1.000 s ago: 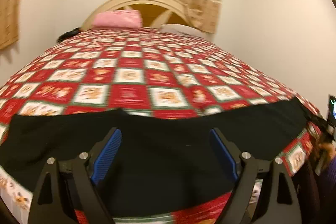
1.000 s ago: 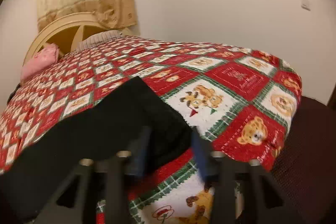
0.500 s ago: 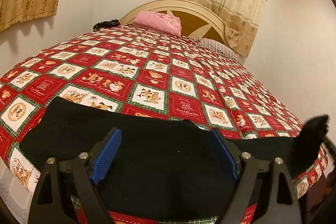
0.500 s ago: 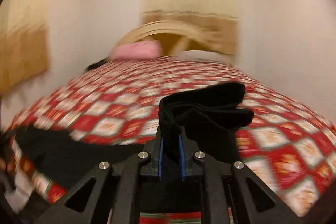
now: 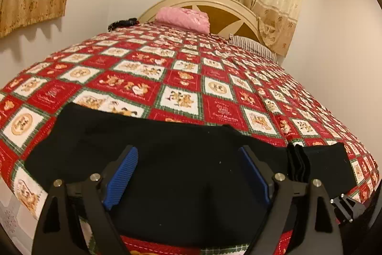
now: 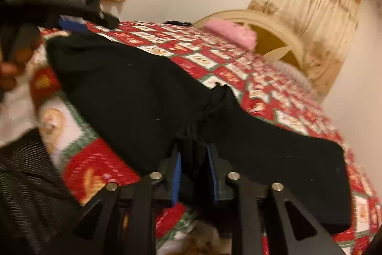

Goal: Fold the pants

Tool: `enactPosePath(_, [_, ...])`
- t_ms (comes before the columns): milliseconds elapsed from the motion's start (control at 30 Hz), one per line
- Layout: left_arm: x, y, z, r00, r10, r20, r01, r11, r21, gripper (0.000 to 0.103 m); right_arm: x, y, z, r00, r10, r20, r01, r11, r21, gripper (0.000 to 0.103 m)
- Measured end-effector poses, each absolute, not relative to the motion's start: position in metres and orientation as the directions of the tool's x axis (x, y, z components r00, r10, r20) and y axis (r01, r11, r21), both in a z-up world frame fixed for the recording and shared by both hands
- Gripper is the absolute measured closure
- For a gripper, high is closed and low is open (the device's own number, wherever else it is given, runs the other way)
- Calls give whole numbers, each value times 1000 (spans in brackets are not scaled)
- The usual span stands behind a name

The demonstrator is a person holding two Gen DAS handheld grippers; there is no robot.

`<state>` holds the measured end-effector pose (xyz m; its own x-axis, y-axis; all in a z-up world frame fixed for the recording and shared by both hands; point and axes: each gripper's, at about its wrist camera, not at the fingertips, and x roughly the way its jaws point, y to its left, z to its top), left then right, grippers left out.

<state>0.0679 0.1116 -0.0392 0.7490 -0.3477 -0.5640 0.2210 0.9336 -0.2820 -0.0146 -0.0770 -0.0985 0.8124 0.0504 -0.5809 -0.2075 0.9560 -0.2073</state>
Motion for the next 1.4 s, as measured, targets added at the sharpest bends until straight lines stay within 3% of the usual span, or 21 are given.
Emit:
enactPosePath(67, [69, 110, -41, 743, -352, -570, 226, 933, -281, 15, -22, -88, -83, 763, 284, -581, -325, 945, 36, 47])
enactPosePath(100, [69, 108, -42, 740, -351, -574, 230, 934, -274, 15, -23, -99, -74, 719, 423, -552, -382, 903, 196, 47])
enactPosePath(133, [69, 107, -42, 739, -351, -575, 233, 934, -270, 15, -22, -107, -68, 712, 463, -528, -381, 886, 263, 47])
enactPosePath(300, [66, 98, -39, 728, -380, -570, 272, 924, -268, 15, -13, -166, -50, 823, 301, -482, -151, 933, 326, 48])
enactPosePath(367, [64, 91, -35, 726, -397, -561, 303, 918, -258, 15, -17, -195, -48, 848, 243, -472, -54, 924, 379, 57])
enactPosePath(433, [60, 80, -29, 725, -416, -548, 342, 909, -237, 15, -30, -226, -43, 873, 189, -450, 22, 906, 422, 60])
enactPosePath(633, [56, 32, -24, 682, -485, -547, 466, 865, -186, 15, -72, -258, -29, 894, -6, -448, 179, 921, 345, 60])
enactPosePath(800, [55, -6, -18, 624, -558, -547, 537, 815, -220, 15, -68, -258, -26, 856, -172, -487, 283, 945, 164, 60])
enactPosePath(833, [53, -13, -15, 613, -577, -541, 556, 800, -223, 15, -68, -259, -26, 859, -176, -481, 283, 946, 159, 62])
enactPosePath(900, [48, -31, -11, 595, -598, -537, 594, 777, -206, 15, -67, -262, -26, 859, -179, -479, 282, 947, 152, 76])
enactPosePath(1033, [40, -69, -12, 599, -572, -561, 619, 775, -130, 15, -60, -265, -29, 858, -173, -484, 273, 951, 143, 76])
enactPosePath(1167, [42, -90, -19, 576, -590, -566, 623, 765, -163, 15, -47, -258, -37, 842, -185, -506, 262, 961, 85, 76])
enactPosePath(1300, [60, -94, -47, 590, -484, -646, 528, 837, -145, 15, -26, -244, -45, 838, -126, -530, 163, 986, 22, 76])
enactPosePath(1400, [71, -76, -64, 564, -469, -680, 468, 860, -204, 15, -13, -251, -54, 813, -204, -545, 228, 973, -23, 76])
